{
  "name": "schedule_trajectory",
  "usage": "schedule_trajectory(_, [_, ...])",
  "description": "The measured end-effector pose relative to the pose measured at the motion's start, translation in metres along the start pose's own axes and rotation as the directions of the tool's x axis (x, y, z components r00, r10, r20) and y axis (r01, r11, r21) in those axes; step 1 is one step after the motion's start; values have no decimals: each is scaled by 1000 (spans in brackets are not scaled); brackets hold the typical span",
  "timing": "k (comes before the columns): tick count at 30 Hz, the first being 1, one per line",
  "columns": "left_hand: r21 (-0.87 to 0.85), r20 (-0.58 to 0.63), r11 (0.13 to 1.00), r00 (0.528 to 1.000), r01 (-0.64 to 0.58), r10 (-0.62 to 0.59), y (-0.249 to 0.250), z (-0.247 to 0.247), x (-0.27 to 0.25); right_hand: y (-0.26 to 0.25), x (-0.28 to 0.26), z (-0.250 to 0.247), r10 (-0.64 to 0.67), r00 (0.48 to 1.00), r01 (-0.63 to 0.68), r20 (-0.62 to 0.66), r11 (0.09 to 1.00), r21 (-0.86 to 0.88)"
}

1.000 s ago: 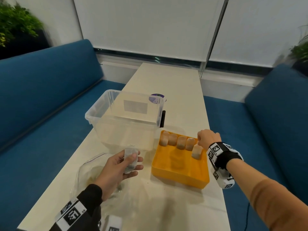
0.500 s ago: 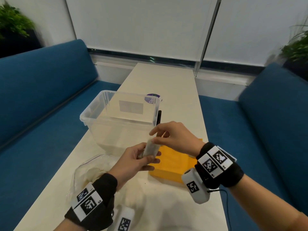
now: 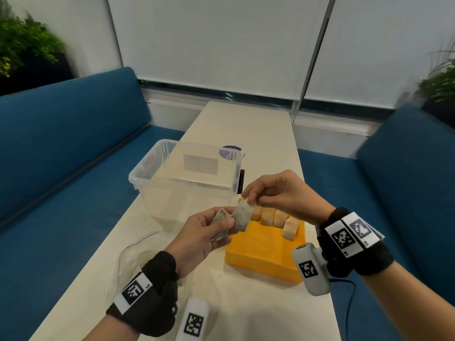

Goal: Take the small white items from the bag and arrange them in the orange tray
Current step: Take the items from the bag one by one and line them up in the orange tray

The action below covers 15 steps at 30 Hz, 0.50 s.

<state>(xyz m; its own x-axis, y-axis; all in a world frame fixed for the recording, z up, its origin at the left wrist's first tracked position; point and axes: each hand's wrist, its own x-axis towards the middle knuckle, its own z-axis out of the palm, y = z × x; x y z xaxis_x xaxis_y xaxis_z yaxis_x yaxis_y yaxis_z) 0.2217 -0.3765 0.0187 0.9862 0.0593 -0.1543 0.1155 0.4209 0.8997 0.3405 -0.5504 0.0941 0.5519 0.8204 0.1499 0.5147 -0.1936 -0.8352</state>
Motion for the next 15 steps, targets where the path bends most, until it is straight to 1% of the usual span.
schedule_trajectory(1, [34,-14,999,999,-28,29,2,1,0,-1,0,-1,-3,1000,3,-23,1000,-8])
schedule_trajectory(3, [138,-69,984,990,-113,123,4,3,1,-4,1,-2,22,996,-27,-89,998,-60])
schedule_trajectory(4, [202,-100,966,978,-162,185,5,4,2,-5,2,-3,49,993,-60,-108,993,-98])
schedule_trajectory(6, [309,-142,918,943,-248,302,7,5,4,-8,3,-2,95,991,-109,-92,980,-165])
schedule_trajectory(8, [356,-159,885,913,-301,375,8,7,6,-10,3,-1,73,993,-93,-98,971,-220])
schedule_trajectory(9, [362,-166,880,908,-307,385,8,8,6,-12,3,-1,46,991,-75,-125,968,-238])
schedule_trajectory(10, [353,-168,887,913,-298,373,9,9,7,-14,3,-2,19,988,-58,-155,965,-254])
schedule_trajectory(13, [245,-124,948,963,-203,238,10,10,10,-20,3,-4,-45,979,-16,-199,956,-294])
schedule_trajectory(15, [217,-109,964,977,-154,181,10,11,11,-25,3,-4,-57,977,-6,-204,955,-297])
